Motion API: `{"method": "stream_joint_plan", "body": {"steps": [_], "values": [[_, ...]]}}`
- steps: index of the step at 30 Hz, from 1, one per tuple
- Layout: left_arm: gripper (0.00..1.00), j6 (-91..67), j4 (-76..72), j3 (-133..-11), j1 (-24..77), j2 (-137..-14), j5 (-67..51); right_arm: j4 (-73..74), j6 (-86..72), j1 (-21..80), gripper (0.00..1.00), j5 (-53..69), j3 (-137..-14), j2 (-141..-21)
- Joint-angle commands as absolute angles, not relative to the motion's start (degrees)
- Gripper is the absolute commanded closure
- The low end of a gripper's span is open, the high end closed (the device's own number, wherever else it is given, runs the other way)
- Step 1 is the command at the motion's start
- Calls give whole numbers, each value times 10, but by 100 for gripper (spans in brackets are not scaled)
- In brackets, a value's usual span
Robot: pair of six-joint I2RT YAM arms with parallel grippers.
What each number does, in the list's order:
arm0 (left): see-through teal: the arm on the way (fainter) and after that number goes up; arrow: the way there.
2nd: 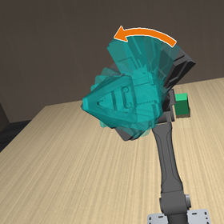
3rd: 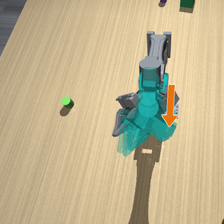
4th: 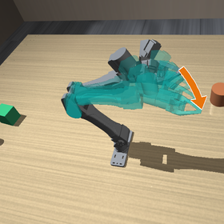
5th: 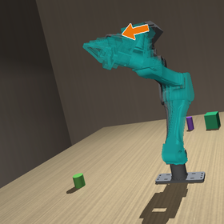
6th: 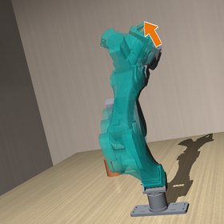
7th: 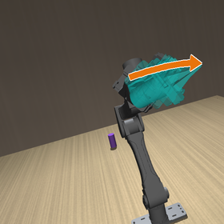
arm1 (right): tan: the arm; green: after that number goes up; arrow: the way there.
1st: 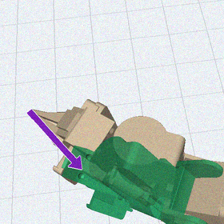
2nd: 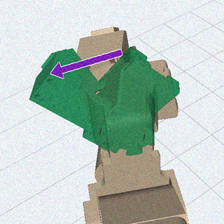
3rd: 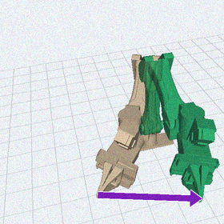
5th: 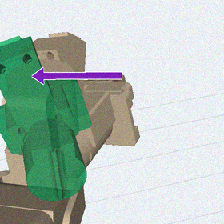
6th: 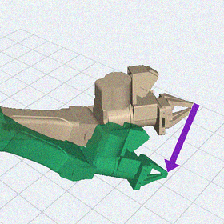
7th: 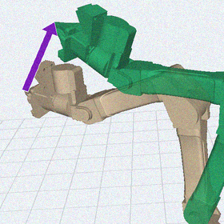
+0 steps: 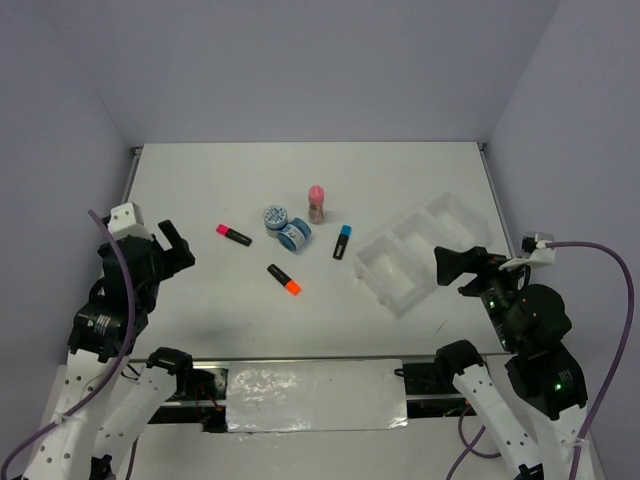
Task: Sort the stationery into containers
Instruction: Pick up the pen from the center of the board.
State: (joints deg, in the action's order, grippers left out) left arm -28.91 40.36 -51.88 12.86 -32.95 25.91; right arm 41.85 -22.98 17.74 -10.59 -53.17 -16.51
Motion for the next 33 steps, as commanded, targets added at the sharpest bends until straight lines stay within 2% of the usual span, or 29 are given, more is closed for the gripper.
{"method": "stream_joint_plan", "body": {"steps": [1,7,13,19,26,33], "values": [[1,-319,405,-537,130,-336,294,418,-239,175,0,-119,-537,-153],[1,-449,455,-528,130,-360,331,408,-238,175,0,-99,-526,-151],[1,-558,376,-505,130,-447,242,381,-250,175,0,16,-496,-233],[1,-688,336,-517,136,-643,264,301,-289,176,0,99,-447,-278],[1,-719,320,-634,137,-900,265,273,-270,177,0,122,-418,-272],[1,-736,329,-715,137,-1035,270,269,-249,178,0,131,-404,-287]]}}
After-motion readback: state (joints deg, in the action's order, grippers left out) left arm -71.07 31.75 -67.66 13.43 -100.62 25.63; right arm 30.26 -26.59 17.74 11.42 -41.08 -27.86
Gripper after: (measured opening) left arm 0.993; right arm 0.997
